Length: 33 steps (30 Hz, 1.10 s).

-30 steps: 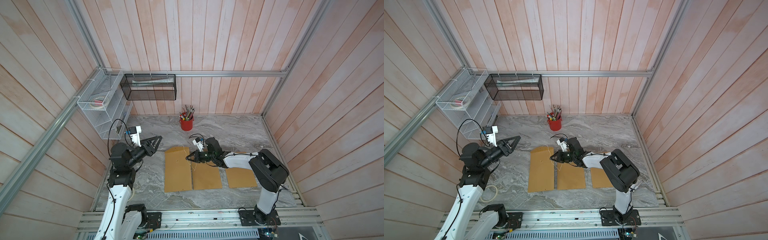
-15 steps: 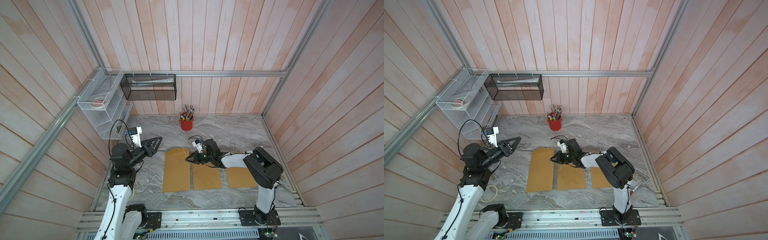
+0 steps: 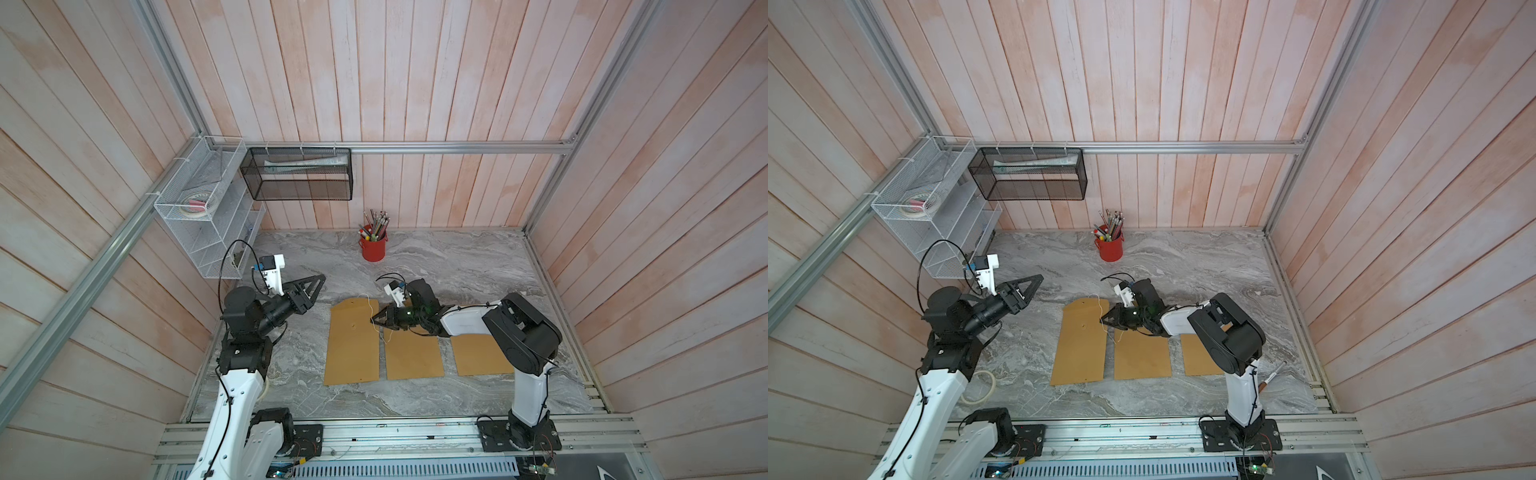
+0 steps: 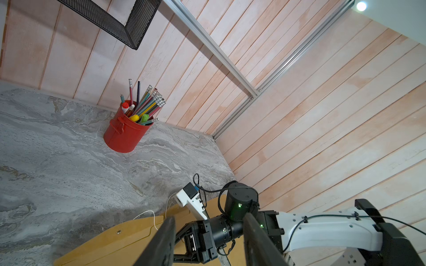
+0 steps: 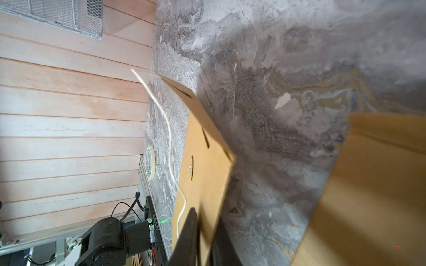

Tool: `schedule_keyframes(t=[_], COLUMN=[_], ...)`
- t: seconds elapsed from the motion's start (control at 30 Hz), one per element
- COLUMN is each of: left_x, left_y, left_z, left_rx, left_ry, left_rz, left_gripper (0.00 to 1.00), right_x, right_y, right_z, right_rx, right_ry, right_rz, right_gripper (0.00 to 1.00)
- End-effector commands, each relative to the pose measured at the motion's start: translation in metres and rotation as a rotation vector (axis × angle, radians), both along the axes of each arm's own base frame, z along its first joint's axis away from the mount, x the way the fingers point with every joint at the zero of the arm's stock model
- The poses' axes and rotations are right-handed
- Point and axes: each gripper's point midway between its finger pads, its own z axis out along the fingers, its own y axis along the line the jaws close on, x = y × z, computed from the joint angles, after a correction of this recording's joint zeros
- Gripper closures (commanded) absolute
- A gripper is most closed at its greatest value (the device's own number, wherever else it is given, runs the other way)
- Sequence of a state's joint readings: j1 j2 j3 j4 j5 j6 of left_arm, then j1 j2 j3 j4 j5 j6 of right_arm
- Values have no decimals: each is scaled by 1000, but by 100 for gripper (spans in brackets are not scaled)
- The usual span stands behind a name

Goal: Open the file bag
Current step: Place the file bag at the center of the board.

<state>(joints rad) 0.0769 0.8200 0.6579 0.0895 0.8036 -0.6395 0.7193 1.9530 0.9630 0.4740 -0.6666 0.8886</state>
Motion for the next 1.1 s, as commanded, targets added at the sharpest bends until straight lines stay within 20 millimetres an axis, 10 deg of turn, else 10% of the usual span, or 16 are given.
schedule_keyframes(t=[0.0, 1.07], left_x=[-1, -4], left_y=[0, -1], left_z=[-1, 1], left_rx=[-1, -3], left_ry=[-8, -17], left_rz=[-7, -9], left_gripper=[50, 50], right_x=[6, 25], right_y=[4, -21], right_z=[1, 49], right_rx=[-2, -96], right_ry=[-22, -138], right_rz=[-6, -111], right_gripper=[82, 67])
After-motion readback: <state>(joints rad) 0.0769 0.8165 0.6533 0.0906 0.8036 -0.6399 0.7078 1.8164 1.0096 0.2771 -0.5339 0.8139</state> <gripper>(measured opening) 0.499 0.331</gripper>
